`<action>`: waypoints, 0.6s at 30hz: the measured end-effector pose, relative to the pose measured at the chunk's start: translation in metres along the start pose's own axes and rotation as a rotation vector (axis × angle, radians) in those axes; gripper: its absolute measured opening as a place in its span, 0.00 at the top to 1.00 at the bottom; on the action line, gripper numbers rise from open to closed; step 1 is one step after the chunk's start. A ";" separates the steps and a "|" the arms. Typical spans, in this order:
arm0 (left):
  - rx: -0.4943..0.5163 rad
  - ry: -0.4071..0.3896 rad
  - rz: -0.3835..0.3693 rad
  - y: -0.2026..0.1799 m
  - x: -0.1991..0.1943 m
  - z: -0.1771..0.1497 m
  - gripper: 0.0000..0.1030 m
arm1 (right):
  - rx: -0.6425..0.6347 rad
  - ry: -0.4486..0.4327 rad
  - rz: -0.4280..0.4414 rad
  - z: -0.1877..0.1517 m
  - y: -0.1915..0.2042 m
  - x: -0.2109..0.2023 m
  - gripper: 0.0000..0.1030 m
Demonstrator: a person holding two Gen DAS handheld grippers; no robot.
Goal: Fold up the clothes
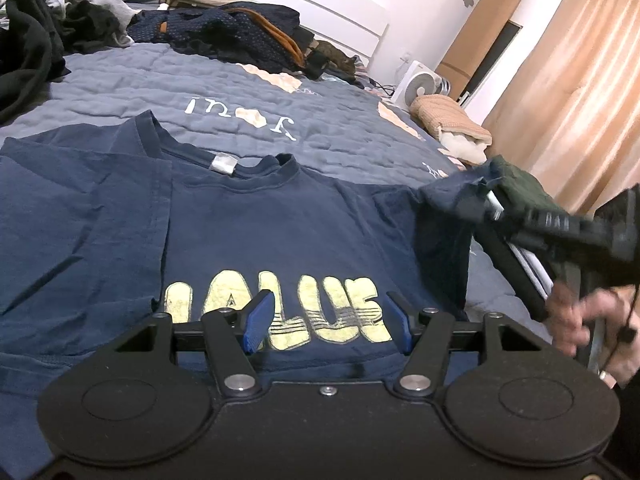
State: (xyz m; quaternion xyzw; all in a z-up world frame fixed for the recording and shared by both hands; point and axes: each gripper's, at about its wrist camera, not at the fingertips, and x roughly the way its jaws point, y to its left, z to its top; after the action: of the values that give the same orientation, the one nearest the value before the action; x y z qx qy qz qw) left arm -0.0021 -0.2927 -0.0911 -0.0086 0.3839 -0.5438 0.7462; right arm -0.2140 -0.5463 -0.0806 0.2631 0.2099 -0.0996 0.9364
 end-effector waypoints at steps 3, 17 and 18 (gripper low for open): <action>-0.007 -0.001 0.004 0.002 0.000 0.001 0.43 | -0.103 0.166 0.055 -0.017 0.019 0.023 0.92; -0.067 -0.018 0.013 0.013 -0.003 0.006 0.42 | -0.011 0.247 0.177 -0.013 0.013 0.013 0.71; -0.078 -0.016 0.010 0.014 -0.002 0.007 0.42 | 0.006 0.228 0.163 -0.012 0.007 0.009 0.69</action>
State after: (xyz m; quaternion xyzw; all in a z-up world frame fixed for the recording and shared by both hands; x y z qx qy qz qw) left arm 0.0131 -0.2881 -0.0915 -0.0403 0.3988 -0.5245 0.7512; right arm -0.2076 -0.5343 -0.0910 0.2917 0.2924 0.0068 0.9107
